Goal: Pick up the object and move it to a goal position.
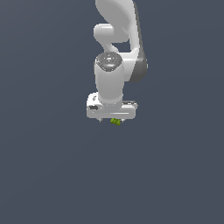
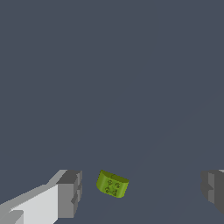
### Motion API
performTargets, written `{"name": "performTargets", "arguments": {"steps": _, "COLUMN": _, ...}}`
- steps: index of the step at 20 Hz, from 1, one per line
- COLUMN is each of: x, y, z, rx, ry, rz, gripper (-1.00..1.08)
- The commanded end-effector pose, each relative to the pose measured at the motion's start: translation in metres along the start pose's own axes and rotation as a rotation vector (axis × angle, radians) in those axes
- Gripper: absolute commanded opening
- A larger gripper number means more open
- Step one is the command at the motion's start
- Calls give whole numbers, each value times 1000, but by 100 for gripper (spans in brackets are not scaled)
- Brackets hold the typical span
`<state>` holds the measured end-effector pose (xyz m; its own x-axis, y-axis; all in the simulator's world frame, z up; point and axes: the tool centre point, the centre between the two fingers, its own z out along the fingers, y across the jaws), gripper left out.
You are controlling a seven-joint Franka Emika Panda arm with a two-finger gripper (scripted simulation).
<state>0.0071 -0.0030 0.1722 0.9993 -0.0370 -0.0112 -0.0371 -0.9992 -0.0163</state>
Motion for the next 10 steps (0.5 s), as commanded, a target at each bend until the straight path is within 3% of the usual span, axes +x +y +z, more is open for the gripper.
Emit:
{"name": "performTargets", "arguments": {"steps": 1, "x": 0, "y": 0, "z": 0, "rx": 0, "ry": 0, "rz": 0, "gripper": 100}}
{"name": "performTargets", "arguments": {"steps": 10, "x": 3, "y": 40, "z": -4, "rx": -19, "ry": 8, "rz": 45, "gripper": 100}}
